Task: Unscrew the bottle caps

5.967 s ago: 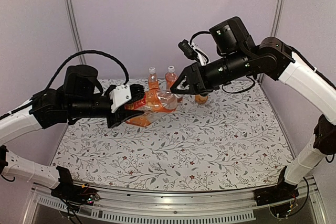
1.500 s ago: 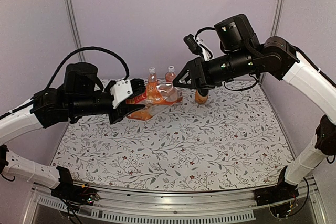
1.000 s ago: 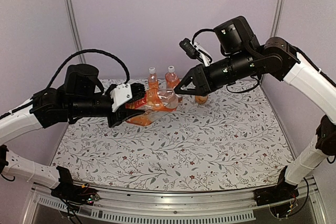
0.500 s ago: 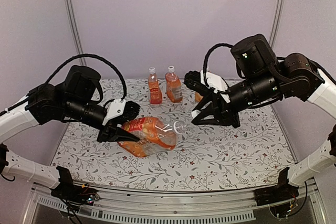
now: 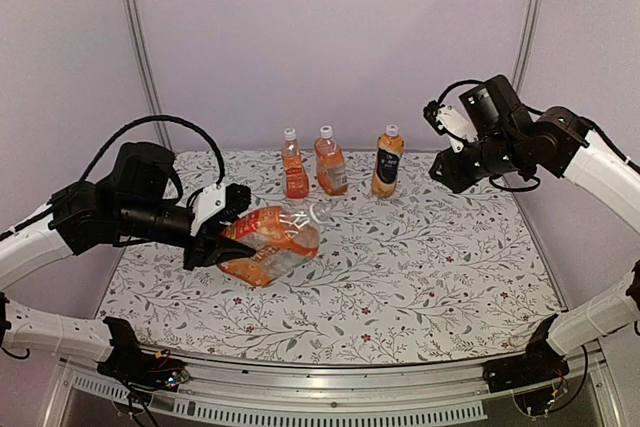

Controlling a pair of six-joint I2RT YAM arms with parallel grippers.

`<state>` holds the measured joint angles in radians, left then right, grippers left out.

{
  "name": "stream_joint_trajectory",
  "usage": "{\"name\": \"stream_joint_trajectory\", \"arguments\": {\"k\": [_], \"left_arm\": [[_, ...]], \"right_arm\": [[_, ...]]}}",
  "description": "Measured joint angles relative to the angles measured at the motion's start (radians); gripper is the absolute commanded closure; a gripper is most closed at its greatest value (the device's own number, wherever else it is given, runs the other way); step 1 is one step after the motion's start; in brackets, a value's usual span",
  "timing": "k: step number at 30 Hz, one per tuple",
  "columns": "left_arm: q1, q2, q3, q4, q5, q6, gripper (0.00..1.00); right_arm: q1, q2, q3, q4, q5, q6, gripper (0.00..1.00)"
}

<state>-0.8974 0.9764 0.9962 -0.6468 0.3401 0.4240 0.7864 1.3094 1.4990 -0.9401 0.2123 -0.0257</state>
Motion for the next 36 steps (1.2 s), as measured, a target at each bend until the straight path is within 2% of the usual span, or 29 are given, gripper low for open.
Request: {"name": "stream_joint_trajectory", "arguments": {"k": [2, 5, 12, 15, 19, 22, 25, 28, 29, 33, 36], "left_arm": [[0.054, -0.032, -0.047, 0.066, -0.032, -0.066, 0.93], [0.128, -0.086, -0.121, 0.156, -0.068, -0.17, 0.92], [0.331, -0.253, -0.34, 0.326, -0.115, -0.406, 0.92], [0.39, -0.315, -0.422, 0.359, -0.076, -0.463, 0.91], [0.443, -0.404, -0.505, 0.404, 0.017, -0.485, 0.9], [0.493, -0.459, -0.554, 0.44, 0.073, -0.502, 0.9], [0.539, -0.504, -0.586, 0.46, 0.134, -0.506, 0.9], [0.553, -0.532, -0.593, 0.461, 0.204, -0.497, 0.89], [0.554, -0.539, -0.593, 0.461, 0.229, -0.49, 0.89], [0.557, -0.557, -0.591, 0.445, 0.301, -0.452, 0.86], [0.557, -0.56, -0.579, 0.435, 0.367, -0.415, 0.85]], "right_arm": [[-0.105, 0.043, -0.077, 0.008, 0.027, 0.129, 1.0], [-0.189, 0.116, -0.216, 0.017, 0.049, 0.296, 1.0], [-0.193, 0.245, -0.383, 0.057, 0.029, 0.496, 1.0], [-0.192, 0.28, -0.444, 0.106, -0.028, 0.549, 0.99], [-0.182, 0.33, -0.509, 0.147, -0.078, 0.614, 0.91], [-0.153, 0.362, -0.529, 0.167, -0.085, 0.653, 0.75], [-0.132, 0.391, -0.529, 0.186, -0.098, 0.682, 0.44], [-0.128, 0.395, -0.524, 0.186, -0.113, 0.689, 0.05], [-0.129, 0.395, -0.523, 0.183, -0.116, 0.689, 0.02], [-0.124, 0.386, -0.489, 0.126, -0.125, 0.669, 0.01], [-0.101, 0.335, -0.404, 0.058, -0.126, 0.62, 0.01]]}}
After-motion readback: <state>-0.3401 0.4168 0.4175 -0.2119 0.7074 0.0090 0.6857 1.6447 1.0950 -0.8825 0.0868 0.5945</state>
